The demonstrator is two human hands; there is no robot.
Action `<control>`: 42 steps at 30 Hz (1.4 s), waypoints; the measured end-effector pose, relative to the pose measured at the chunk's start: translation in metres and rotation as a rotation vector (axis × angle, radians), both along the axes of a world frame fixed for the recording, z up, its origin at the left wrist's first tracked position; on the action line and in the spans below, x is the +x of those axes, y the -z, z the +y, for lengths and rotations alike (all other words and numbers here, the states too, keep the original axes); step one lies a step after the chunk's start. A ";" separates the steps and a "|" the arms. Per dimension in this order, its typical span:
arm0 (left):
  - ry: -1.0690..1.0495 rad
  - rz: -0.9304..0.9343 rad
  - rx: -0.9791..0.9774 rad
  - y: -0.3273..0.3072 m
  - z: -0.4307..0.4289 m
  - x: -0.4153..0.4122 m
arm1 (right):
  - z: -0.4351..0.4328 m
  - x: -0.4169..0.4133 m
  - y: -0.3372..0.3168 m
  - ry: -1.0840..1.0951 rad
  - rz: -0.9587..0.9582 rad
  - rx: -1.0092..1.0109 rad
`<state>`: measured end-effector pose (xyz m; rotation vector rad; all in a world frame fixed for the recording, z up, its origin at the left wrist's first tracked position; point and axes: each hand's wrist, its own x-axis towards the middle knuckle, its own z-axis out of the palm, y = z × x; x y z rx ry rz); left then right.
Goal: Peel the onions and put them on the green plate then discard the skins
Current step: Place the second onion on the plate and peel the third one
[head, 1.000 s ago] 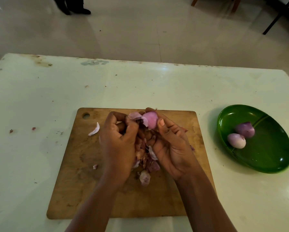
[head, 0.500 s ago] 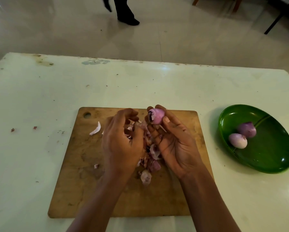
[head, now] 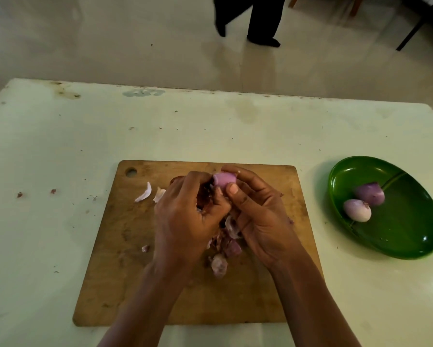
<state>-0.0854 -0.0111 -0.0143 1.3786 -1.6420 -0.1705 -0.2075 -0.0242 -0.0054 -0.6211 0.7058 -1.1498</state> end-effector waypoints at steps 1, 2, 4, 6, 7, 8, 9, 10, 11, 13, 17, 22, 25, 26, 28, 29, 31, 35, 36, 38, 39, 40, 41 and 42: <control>-0.016 -0.014 0.007 0.001 0.000 0.001 | 0.000 0.001 0.000 -0.002 0.021 -0.007; -0.033 -0.019 0.015 0.001 0.000 0.002 | 0.000 0.001 0.001 -0.002 0.034 -0.013; -0.061 0.003 0.046 0.000 -0.001 0.003 | 0.001 0.002 0.001 0.000 0.044 -0.014; -0.075 0.047 0.075 -0.001 -0.002 0.004 | 0.001 0.002 0.001 0.004 0.037 -0.006; -0.083 0.075 0.090 -0.001 -0.002 0.004 | 0.001 0.002 0.000 0.007 0.014 0.010; -0.093 0.111 0.105 -0.002 -0.002 0.004 | 0.001 0.003 0.000 0.009 -0.021 0.031; -0.102 0.149 0.114 -0.003 -0.002 0.003 | 0.000 0.003 0.000 0.010 -0.060 0.051; -0.115 0.185 0.119 -0.003 -0.001 0.001 | 0.000 0.003 0.001 0.014 -0.094 0.071; -0.132 0.220 0.122 -0.004 -0.001 -0.001 | 0.000 0.003 0.001 0.022 -0.118 0.093; -0.162 0.309 0.136 -0.006 -0.002 -0.004 | -0.002 0.001 0.001 0.038 -0.169 0.128; -0.173 0.536 0.191 -0.007 -0.005 -0.001 | -0.003 -0.003 0.006 0.048 -0.347 0.162; -0.110 0.466 0.138 -0.005 -0.003 -0.002 | -0.005 -0.007 0.012 0.034 -0.349 0.142; -0.145 0.350 0.140 -0.002 -0.006 -0.001 | -0.004 -0.008 0.013 0.025 -0.346 0.136; -0.147 0.338 0.143 -0.001 -0.007 0.000 | -0.004 -0.007 0.014 0.026 -0.351 0.136; -0.134 0.346 0.153 0.000 -0.007 0.002 | -0.004 -0.007 0.012 0.034 -0.324 0.130; -0.119 0.365 0.164 -0.002 -0.006 0.001 | -0.003 -0.006 0.010 0.038 -0.280 0.127; -0.069 0.429 0.184 -0.005 -0.004 0.000 | -0.003 -0.005 0.006 0.042 -0.182 0.127; 0.053 0.463 0.173 -0.010 -0.002 -0.003 | -0.001 -0.005 0.004 -0.002 -0.095 0.085; 0.073 0.460 0.170 -0.010 -0.002 -0.004 | -0.001 -0.005 0.004 -0.010 -0.079 0.076; 0.102 0.445 0.159 -0.008 -0.003 -0.002 | -0.002 -0.006 0.004 -0.003 -0.067 0.075; 0.112 0.429 0.153 -0.008 -0.003 -0.002 | -0.002 -0.006 0.005 0.010 -0.073 0.082; 0.122 0.412 0.146 -0.008 -0.003 -0.001 | -0.002 -0.007 0.005 0.023 -0.077 0.087; 0.129 0.394 0.136 -0.007 -0.003 -0.001 | -0.002 -0.007 0.005 0.030 -0.078 0.086; 0.132 0.376 0.123 -0.007 -0.003 0.000 | -0.002 -0.007 0.005 0.029 -0.075 0.077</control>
